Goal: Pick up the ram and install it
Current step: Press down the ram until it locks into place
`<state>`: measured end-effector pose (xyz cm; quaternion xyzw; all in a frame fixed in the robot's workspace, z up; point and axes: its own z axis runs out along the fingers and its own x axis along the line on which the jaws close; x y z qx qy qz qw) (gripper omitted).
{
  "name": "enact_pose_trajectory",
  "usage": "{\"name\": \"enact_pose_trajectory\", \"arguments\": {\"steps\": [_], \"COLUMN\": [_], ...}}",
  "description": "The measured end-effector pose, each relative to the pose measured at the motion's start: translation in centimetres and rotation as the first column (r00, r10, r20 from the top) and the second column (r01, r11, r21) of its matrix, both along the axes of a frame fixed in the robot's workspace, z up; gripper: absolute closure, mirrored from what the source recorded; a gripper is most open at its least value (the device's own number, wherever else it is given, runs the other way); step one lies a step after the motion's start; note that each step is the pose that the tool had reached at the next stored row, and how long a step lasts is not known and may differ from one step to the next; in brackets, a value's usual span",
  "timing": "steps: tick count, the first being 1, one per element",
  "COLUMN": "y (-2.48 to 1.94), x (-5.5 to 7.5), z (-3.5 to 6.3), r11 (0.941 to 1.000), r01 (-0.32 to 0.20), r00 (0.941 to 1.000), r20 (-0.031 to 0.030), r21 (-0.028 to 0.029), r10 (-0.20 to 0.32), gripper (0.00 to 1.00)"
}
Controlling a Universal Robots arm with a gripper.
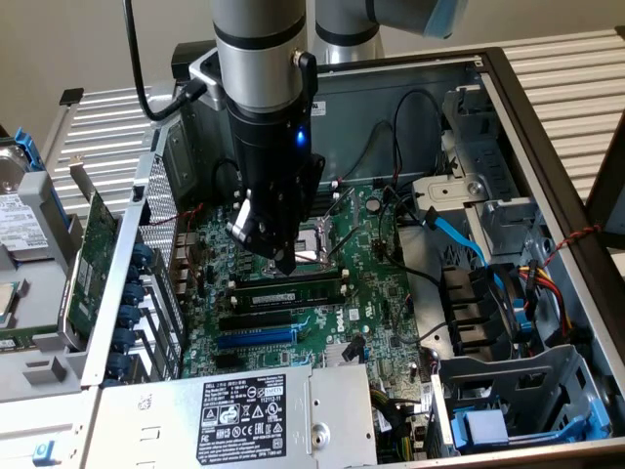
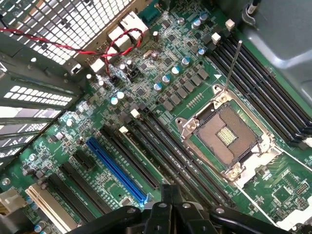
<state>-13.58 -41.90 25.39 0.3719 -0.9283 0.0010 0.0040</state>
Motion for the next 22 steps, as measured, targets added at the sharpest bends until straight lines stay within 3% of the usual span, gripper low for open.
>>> {"name": "enact_pose_trajectory", "arguments": {"steps": [6,12,17,22], "y": [0.00,0.00,0.00,0.00], "x": [0.00,0.00,0.00,0.00], "z": [0.00,0.00,0.01,0.01], "r11": [0.9975,0.9895,0.9779,0.9614], "r01": [0.070,0.145,0.209,0.275], "r00": [0.9975,0.9895,0.9779,0.9614], "r20": [0.0001,0.0000,0.0000,0.0000], "r21": [-0.0016,-0.0015,-0.0016,-0.0016], "r10": [-0.070,-0.145,-0.209,-0.275], "gripper": [0.89,0.89,0.89,0.89]}}
